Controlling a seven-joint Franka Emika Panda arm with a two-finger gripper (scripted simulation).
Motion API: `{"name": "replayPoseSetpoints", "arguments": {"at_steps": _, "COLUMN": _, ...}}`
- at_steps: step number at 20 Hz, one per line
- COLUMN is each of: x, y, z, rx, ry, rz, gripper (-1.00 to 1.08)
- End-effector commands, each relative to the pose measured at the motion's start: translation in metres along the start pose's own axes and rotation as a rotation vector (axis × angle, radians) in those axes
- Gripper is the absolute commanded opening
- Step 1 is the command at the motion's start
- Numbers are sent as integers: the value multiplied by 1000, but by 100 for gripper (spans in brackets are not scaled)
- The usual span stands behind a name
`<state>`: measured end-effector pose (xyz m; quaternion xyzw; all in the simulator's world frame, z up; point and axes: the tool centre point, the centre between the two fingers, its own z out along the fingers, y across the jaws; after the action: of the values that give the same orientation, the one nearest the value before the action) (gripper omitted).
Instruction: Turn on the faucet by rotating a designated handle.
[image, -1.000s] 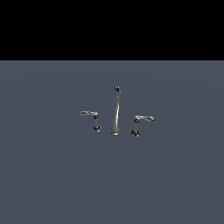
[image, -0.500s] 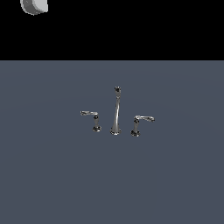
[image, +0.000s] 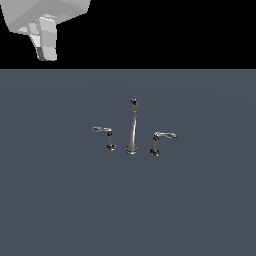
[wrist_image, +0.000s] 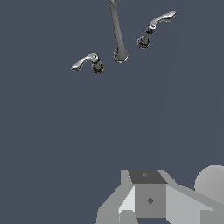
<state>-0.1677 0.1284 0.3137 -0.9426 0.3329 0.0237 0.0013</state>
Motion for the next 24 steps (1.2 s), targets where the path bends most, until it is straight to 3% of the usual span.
{"name": "replayPoseSetpoints", "arguments": {"at_steps": 1, "x": 5, "y": -11, "z": 11, "rx": 4, "ry": 1, "rz": 55, "gripper": -100}}
{"name": "replayPoseSetpoints", "arguments": {"at_steps": 24, "x": 72, "y": -86, "z": 102, "rx": 23, "ry": 10, "rz": 496, "gripper": -100}}
